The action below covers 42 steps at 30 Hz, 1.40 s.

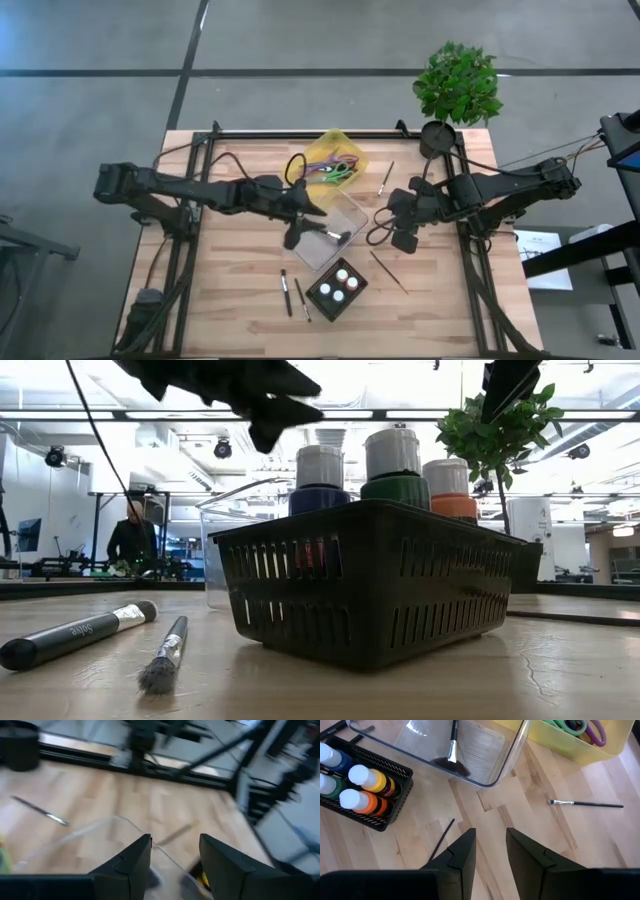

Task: Pick & Place Paint Supplies
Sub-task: Put the foundation brush into the transparent bin

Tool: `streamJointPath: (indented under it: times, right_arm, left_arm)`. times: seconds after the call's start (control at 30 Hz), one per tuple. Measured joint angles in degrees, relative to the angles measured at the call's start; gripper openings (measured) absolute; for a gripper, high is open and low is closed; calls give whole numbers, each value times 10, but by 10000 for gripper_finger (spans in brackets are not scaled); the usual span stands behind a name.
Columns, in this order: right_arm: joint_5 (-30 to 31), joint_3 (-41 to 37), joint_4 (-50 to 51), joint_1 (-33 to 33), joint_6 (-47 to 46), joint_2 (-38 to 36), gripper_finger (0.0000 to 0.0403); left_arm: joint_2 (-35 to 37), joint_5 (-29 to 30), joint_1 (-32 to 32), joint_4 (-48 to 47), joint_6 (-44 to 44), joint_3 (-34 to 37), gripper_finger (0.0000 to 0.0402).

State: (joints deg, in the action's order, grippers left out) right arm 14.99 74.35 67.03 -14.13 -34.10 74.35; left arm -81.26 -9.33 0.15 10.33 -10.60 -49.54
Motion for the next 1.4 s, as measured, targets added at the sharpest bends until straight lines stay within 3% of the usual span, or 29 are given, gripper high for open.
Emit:
streamJointPath:
  times: [0.23, 0.4, 0.5, 0.6, 0.77, 0.83, 1.4]
  right_arm:
    - [-1, 0, 1, 0, 0, 0, 107]
    - [-2, 0, 0, -3, 0, 0, 107]
    - [-1, 0, 0, -6, -2, 0, 107]
    - [-1, 0, 0, -7, -3, 0, 107]
    - [-1, 0, 0, -7, -3, 0, 107]
    - [-1, 0, 0, -7, -4, 0, 107]
    - [0, 0, 0, -6, -5, 0, 107]
  left_arm:
    - [72, -137, -44, -124, 72, 4, 177]
    - [91, -140, -136, -179, 150, 20, 178]
    - [90, -94, -208, -186, 252, 43, 178]
    - [88, 10, -277, -192, 331, 67, 178]
    - [80, 230, -344, -194, 324, 94, 178]
    - [70, 288, -356, -193, 318, 104, 178]
    - [-83, 312, -351, -160, 316, 135, 178]
